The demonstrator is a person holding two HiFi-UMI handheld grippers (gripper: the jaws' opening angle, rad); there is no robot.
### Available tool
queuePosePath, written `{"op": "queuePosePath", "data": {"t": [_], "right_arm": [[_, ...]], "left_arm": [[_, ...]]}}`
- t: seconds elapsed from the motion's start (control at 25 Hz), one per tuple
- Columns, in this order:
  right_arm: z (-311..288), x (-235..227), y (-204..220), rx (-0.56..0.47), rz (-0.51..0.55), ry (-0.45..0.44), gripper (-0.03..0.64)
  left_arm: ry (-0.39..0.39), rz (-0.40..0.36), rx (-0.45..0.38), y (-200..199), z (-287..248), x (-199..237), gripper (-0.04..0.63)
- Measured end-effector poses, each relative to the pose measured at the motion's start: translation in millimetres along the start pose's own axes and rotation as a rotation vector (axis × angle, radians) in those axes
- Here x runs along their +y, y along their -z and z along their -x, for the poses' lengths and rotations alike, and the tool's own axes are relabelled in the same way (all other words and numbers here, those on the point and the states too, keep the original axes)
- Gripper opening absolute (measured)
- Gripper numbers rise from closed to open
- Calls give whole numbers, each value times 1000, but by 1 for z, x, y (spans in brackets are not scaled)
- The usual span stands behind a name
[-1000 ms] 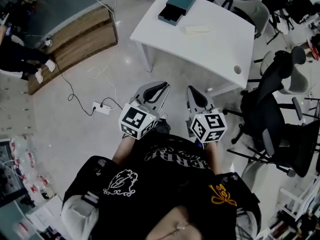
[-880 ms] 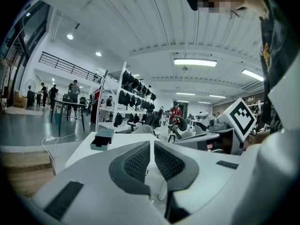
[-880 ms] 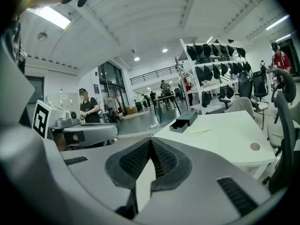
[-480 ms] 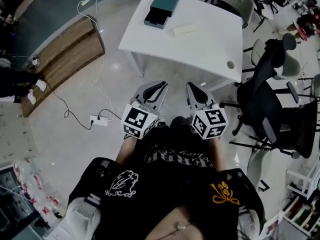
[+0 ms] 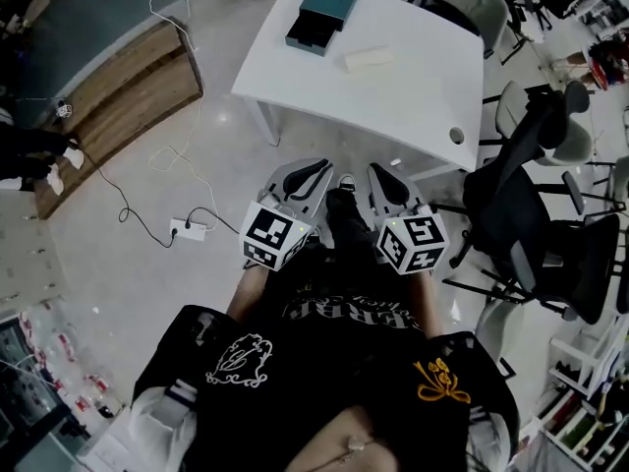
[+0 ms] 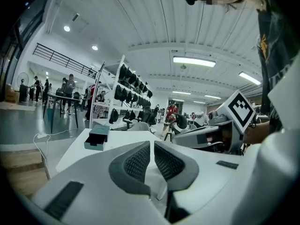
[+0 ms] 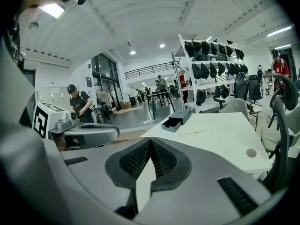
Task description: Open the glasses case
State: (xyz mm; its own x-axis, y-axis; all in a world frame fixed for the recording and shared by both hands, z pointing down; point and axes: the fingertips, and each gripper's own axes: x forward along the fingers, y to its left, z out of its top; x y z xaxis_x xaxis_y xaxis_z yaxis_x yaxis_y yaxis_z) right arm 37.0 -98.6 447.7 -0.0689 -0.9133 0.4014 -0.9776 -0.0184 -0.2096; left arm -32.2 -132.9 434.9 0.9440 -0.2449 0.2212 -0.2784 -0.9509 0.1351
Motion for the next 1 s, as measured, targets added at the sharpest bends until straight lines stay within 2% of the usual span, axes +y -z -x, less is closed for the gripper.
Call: {"op": "queuePosePath", "data": {"t": [0.2,0.52,0.68,1.0], "right_arm": [[-31,-31,-4,16,-4,-56,12],[-92,-75,-41,19,2,-123,12],[-114,-124,-56,20,12,-113,12],[-150,-206,-58,48,53,-77,12]], "left_arm": [[-71,3,7,-1,-22,16,40],[-142,-4,43,-19,-79,70,40],[-135,-51,24,-38,-134,76,40],[-156,-72,77,-44,-202,86,40]]}}
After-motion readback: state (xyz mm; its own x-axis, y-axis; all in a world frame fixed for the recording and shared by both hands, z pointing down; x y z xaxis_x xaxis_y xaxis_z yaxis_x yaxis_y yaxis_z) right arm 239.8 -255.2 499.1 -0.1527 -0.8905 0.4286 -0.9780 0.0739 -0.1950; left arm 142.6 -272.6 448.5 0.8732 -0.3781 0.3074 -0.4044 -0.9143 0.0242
